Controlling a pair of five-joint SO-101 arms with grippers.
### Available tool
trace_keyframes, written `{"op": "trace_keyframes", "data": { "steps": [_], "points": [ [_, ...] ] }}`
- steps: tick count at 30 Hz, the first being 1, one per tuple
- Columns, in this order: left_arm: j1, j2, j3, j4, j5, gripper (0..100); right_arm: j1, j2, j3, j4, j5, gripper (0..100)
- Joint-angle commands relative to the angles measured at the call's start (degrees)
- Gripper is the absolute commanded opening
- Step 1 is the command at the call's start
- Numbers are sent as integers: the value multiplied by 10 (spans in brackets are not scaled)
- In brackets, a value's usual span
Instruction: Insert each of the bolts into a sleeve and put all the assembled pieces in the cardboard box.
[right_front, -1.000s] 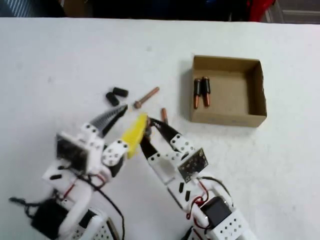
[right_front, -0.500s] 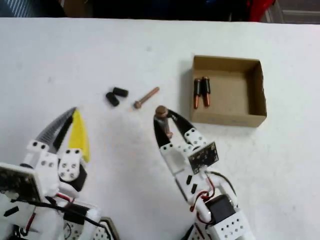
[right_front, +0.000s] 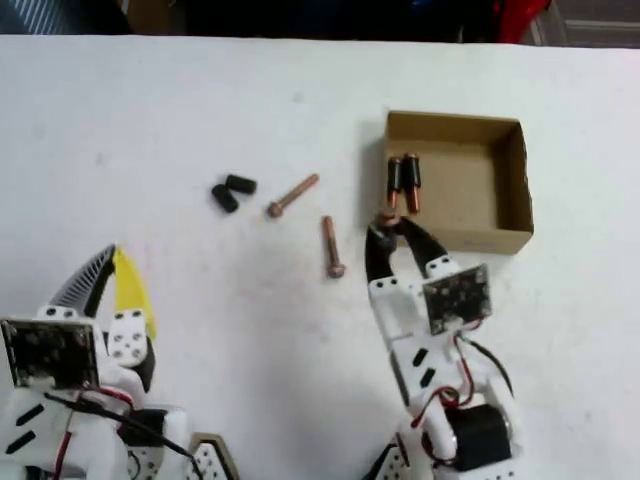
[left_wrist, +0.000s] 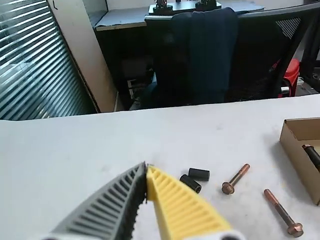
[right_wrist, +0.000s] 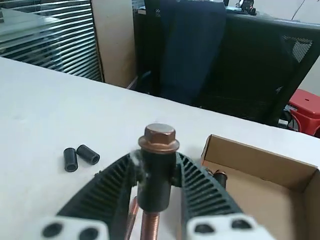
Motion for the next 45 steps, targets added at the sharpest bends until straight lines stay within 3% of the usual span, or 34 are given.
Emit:
{"op": "trace_keyframes", "data": {
  "steps": [1, 8, 14, 28, 34, 45],
  "points": [
    [-2, -37, 29, 1, -11, 22, 7, -2, -84, 20, 7, 17],
    [-3, -75, 87, -9, -11, 22, 8, 148, -218, 54, 7, 17],
    [-5, -75, 171, -12, -13, 22, 82, 371, -331, 54, 7, 17],
    [-6, -75, 372, -105, -36, 23, 175, 930, -638, 52, 8, 18],
    [-7, -75, 465, -180, -36, 24, 195, 1130, -798, 75, 8, 18],
    [-7, -75, 482, -152, -36, 24, 197, 1375, -1067, 159, 8, 18]
  ]
}}
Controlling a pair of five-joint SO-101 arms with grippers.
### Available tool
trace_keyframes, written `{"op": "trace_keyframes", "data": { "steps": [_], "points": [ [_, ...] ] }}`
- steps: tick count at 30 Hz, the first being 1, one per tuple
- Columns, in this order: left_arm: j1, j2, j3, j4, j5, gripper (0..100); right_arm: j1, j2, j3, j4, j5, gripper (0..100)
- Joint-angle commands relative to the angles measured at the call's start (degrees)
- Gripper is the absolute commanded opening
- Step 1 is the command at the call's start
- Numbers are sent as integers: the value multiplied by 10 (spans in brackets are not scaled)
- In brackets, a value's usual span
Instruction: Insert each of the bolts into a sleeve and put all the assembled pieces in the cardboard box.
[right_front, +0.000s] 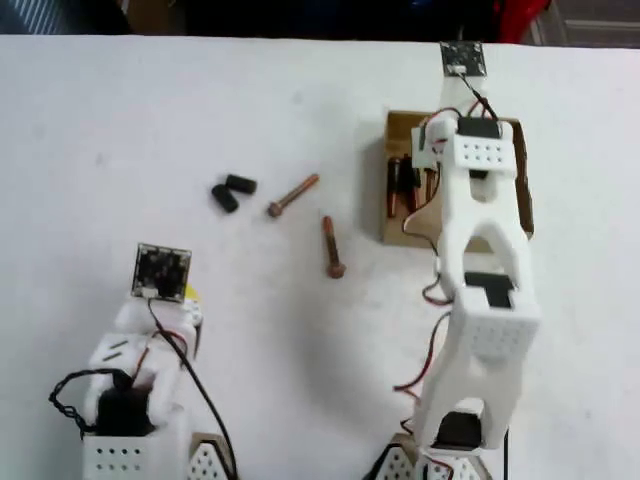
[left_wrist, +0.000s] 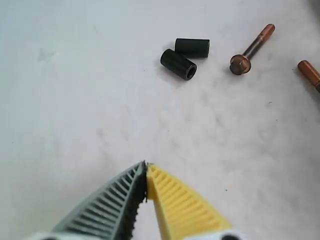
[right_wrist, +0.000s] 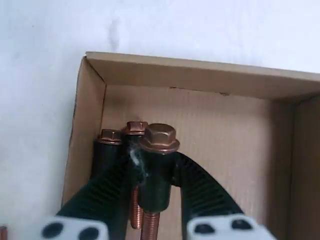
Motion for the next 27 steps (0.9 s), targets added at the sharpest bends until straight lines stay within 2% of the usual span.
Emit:
{"op": "trace_keyframes", "data": {
  "steps": [1, 6, 12, 18, 27],
  "points": [
    [-7, -6, -5, 11, -5, 24, 7, 43, -111, 27, 8, 19],
    [-7, -6, -5, 18, -7, 24, 11, 133, -234, 78, 8, 29],
    [-7, -6, -4, 18, -8, 24, 12, 234, -375, 139, 8, 138],
    [-7, -6, 13, 14, -8, 24, 13, 292, -497, 181, 8, 138],
    [-7, -6, 12, 14, -6, 22, 7, 298, -676, 283, 3, 138]
  ]
}}
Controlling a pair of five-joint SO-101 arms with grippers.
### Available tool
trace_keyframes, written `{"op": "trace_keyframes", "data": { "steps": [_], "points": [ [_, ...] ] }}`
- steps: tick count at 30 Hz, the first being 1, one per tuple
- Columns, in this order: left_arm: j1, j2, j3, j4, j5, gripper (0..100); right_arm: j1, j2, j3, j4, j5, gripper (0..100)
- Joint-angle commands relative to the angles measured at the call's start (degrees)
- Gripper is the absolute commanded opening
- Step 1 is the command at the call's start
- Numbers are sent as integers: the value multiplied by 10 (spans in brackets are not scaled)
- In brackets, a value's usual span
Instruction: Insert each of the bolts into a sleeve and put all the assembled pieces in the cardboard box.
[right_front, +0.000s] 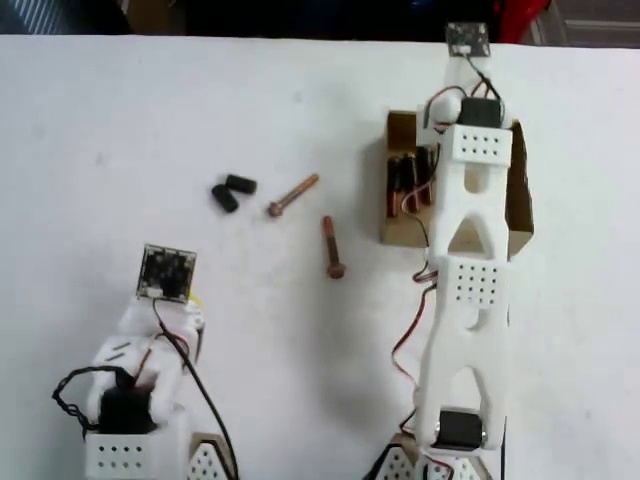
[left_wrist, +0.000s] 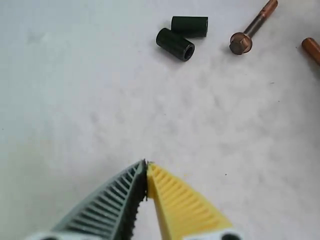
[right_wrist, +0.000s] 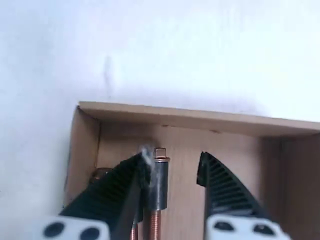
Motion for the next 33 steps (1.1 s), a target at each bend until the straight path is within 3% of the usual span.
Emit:
{"op": "trace_keyframes", "data": {
  "steps": [1, 16, 22, 33],
  "points": [
    [-7, -7, -5, -1, -3, 22, -2, -14, -97, 44, 4, 138],
    [-7, -7, -19, 4, -4, 22, -15, -54, -108, 91, 4, 138],
    [-7, -7, -19, 4, -4, 22, -42, -147, -107, 147, 4, 138],
    [-7, -7, -19, 3, -4, 22, -94, -323, -101, 150, 4, 138]
  ]
}}
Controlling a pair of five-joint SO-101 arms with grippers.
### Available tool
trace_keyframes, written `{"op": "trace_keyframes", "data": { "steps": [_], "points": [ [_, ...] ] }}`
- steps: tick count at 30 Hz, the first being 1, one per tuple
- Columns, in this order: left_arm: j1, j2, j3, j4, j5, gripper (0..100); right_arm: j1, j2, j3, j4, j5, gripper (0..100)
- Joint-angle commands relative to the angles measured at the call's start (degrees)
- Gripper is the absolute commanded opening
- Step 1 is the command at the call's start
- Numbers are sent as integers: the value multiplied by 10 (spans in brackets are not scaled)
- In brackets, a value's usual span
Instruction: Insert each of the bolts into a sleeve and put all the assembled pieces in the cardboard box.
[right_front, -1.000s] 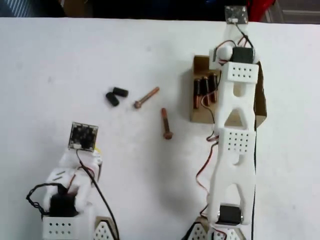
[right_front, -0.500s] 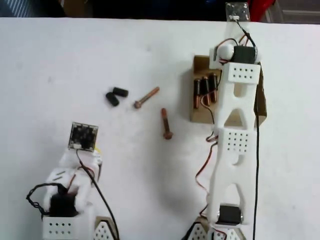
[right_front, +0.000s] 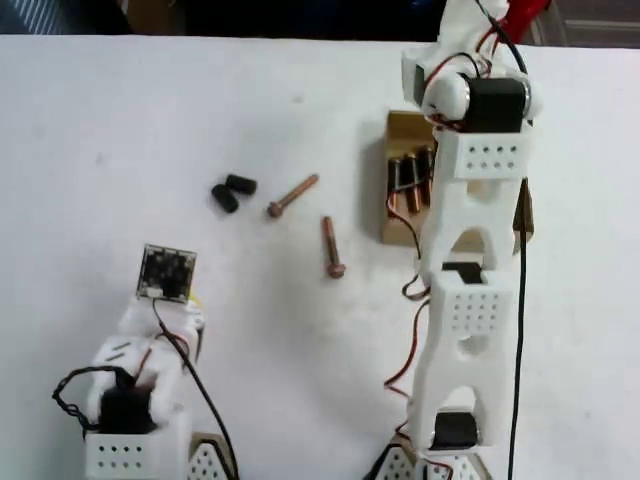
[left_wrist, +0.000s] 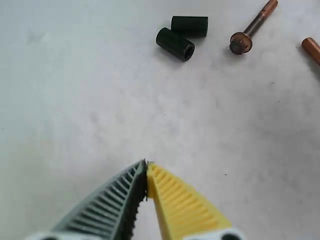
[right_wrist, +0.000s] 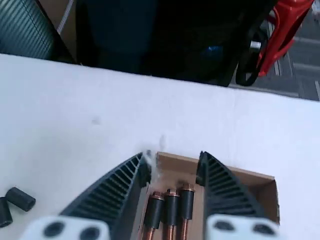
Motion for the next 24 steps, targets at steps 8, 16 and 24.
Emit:
{"op": "trace_keyframes", "data": {
  "steps": [8, 16, 24],
  "points": [
    [-7, -7, -19, 3, -4, 22, -44, -184, -14, 20, 4, 138],
    [-7, -7, -19, 3, -4, 22, -44, -295, -14, 20, 4, 138],
    [-7, -7, -18, 3, -4, 22, -44, -377, -14, 20, 4, 137]
  ]
}}
